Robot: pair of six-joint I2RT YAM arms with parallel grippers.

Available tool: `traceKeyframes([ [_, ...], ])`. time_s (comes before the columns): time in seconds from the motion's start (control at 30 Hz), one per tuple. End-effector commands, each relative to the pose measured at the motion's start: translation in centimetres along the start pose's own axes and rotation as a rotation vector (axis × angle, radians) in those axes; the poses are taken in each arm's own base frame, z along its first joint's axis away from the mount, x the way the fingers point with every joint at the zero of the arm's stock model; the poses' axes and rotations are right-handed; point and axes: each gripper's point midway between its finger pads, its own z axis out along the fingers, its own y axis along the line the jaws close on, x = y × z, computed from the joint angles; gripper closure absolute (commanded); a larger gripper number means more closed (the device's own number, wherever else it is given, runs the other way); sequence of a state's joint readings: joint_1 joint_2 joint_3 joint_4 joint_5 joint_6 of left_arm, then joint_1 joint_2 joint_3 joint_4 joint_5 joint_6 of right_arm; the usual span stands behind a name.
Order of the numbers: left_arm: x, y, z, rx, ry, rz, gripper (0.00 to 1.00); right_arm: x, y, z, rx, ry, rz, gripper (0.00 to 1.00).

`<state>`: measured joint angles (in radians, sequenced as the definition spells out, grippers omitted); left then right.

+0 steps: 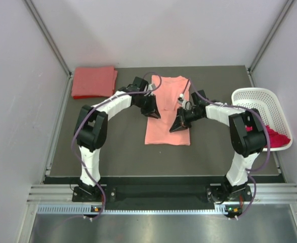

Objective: Fold and stack the t-shirts
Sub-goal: Fold the tshirt

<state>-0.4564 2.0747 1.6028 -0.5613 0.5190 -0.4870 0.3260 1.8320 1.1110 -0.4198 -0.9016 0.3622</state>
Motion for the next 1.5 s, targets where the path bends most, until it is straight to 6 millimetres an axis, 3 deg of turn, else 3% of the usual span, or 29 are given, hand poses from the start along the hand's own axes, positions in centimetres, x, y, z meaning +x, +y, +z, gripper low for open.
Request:
traceKeyframes([
  [0.0, 1.7, -4.9, -0.1, 0.142, -0.007, 0.002, 0.79, -0.5, -1.1, 1.2, -0.034, 0.008, 0.019, 1.0],
  [0.07, 4.1, -5.0, 1.2, 0.189, 0.052, -0.042, 0.8, 0.5, -2.9, 1.5, -0.025, 0.029, 0.048, 1.0],
  [0.1, 5.4, -5.1, 2.1, 0.212, 0.06, -0.06, 0.81, 2.0, -4.0, 1.8, -0.012, 0.048, 0.078, 1.0],
  [0.17, 6.9, -5.0, 2.9, 0.222, 0.081, -0.067, 0.82, 2.7, -5.4, 1.0, 0.0, 0.03, 0.102, 1.0],
  [0.2, 8.5, -4.3, 3.6, 0.202, 0.114, -0.081, 0.82, 3.7, -6.6, 0.5, 0.011, 0.025, 0.144, 1.0],
  [0.3, 10.5, -2.2, 4.1, 0.151, 0.136, -0.087, 0.83, 4.7, -7.7, -0.9, 0.047, -0.01, 0.172, 1.0],
  [0.37, 11.3, -0.5, 4.0, 0.091, 0.151, -0.086, 0.84, 4.2, -7.7, -2.0, 0.067, -0.046, 0.171, 1.0],
  [0.47, 11.7, 0.8, 3.0, 0.015, 0.168, -0.038, 0.84, 3.8, -6.7, -2.5, 0.073, -0.041, 0.144, 1.0],
  [0.63, 9.6, -2.2, 0.3, 0.055, 0.114, 0.028, 0.82, 2.6, -3.4, -2.3, 0.038, -0.032, 0.07, 1.0],
  [0.73, 9.2, -2.0, 0.1, 0.071, 0.108, -0.004, 0.82, 2.3, -3.2, -1.7, 0.015, -0.04, 0.08, 1.0],
  [0.87, 9.7, 1.5, 0.4, 0.031, 0.131, -0.08, 0.82, 3.9, -6.7, -0.7, 0.05, -0.014, 0.144, 1.0],
  [1.03, 12.3, 5.8, 0.3, -0.072, 0.21, -0.05, 0.83, 6.1, -9.8, -1.8, 0.124, -0.028, 0.248, 1.0],
  [1.13, 11.0, 5.4, -0.5, -0.091, 0.184, 0.023, 0.81, 4.4, -8.6, -2.9, 0.142, -0.064, 0.212, 1.0],
  [1.17, 10.4, 5.0, -1.1, -0.091, 0.174, 0.05, 0.8, 2.7, -7.5, -3.5, 0.134, -0.098, 0.172, 1.0],
  [1.2, 8.4, 3.7, -1.5, -0.076, 0.13, 0.087, 0.8, 1.8, -7.0, -3.8, 0.132, -0.114, 0.159, 1.0],
  [1.27, 6.6, 2.6, -1.7, -0.052, 0.112, 0.109, 0.8, -0.2, -6.0, -4.3, 0.116, -0.146, 0.14, 1.0],
  [1.3, 4.2, 1.0, -2.1, -0.009, 0.069, 0.139, 0.8, -2.2, -5.1, -4.6, 0.101, -0.175, 0.107, 1.0],
  [1.37, 2.9, 1.2, -0.8, 0.007, 0.079, 0.121, 0.82, -3.8, -5.1, -4.1, 0.068, -0.169, 0.141, 1.0],
  [1.4, 0.7, 0.5, -1.0, 0.025, 0.045, 0.119, 0.83, -5.8, -4.3, -4.2, 0.045, -0.192, 0.112, 1.0],
  [1.43, 0.1, 0.1, -0.7, 0.054, 0.047, 0.113, 0.83, -6.6, -3.8, -4.0, 0.009, -0.194, 0.135, 1.0],
  [1.47, -0.2, 0.8, 0.7, 0.06, 0.065, 0.096, 0.83, -7.1, -4.5, -3.2, -0.003, -0.183, 0.162, 1.0],
])
